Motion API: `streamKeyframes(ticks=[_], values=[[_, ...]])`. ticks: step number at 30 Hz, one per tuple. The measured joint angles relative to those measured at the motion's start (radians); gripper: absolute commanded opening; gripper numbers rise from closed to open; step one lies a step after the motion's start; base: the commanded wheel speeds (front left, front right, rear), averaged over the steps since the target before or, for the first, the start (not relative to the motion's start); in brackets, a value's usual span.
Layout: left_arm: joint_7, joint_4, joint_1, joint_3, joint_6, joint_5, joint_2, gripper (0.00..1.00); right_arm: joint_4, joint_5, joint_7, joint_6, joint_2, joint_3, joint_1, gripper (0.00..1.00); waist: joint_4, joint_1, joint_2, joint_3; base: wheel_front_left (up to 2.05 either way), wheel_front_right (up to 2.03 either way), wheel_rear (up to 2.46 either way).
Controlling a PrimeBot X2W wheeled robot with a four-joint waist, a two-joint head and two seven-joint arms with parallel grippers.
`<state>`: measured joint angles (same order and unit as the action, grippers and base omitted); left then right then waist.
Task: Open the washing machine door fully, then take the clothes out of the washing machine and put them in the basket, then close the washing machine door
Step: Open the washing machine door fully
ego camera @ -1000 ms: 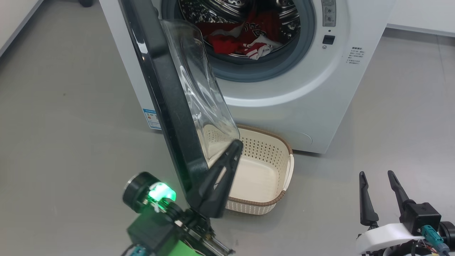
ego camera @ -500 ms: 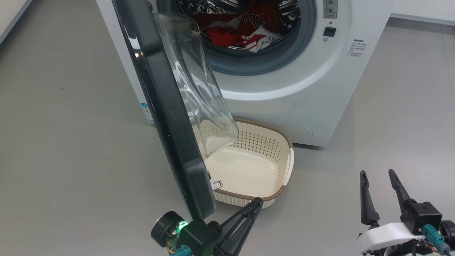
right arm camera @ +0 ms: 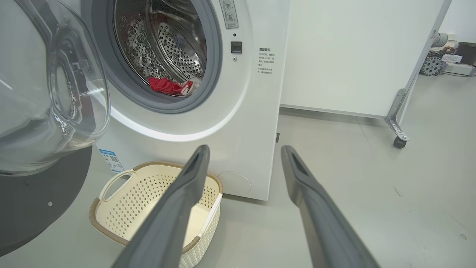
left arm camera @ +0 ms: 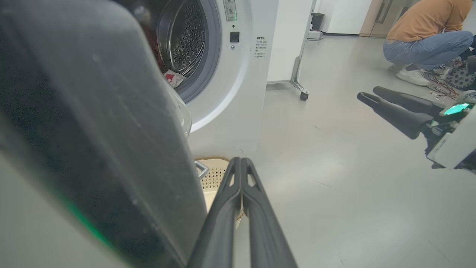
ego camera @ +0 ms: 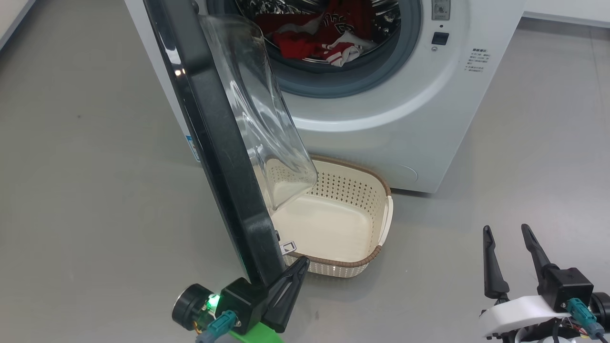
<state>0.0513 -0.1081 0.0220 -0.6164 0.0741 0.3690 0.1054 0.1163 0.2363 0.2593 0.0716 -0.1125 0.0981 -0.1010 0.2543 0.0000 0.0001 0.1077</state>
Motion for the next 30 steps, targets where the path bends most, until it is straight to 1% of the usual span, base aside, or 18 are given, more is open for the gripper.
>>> streamKeyframes(ticks=[1,10,12,21,30], values=[[-0.001,0.004,0.002,0.006,-0.009,-0.002,-0.001,0.00,0.002,0.000,0.000,0.000,0.001,-0.001,0.000,1.00,-0.001,0.0000,0.0000,-0.001,0.00,0.00,0.00],[-0.019,0.022,0.009,0.030,-0.034,-0.010,-0.005,0.00,0.009,0.000,0.000,-0.003,0.004,-0.006,0.000,1.00,-0.001,0.0000,0.0000,-0.004,0.00,0.00,0.00],[-0.024,0.025,0.010,0.029,-0.034,-0.010,-0.006,0.00,0.009,0.000,0.000,-0.009,0.004,-0.010,0.000,1.00,0.001,0.0000,0.0000,-0.004,0.00,0.00,0.00],[-0.032,0.037,0.022,0.018,-0.034,-0.019,-0.013,0.00,0.009,0.000,0.000,-0.009,0.005,-0.028,0.000,1.00,0.030,0.0000,0.0000,-0.004,0.00,0.00,0.00],[-0.044,0.048,0.022,0.018,-0.036,-0.018,-0.020,0.00,0.010,-0.002,0.000,-0.009,0.007,-0.038,-0.001,1.00,0.080,0.0000,0.0000,-0.009,0.00,0.00,0.00]])
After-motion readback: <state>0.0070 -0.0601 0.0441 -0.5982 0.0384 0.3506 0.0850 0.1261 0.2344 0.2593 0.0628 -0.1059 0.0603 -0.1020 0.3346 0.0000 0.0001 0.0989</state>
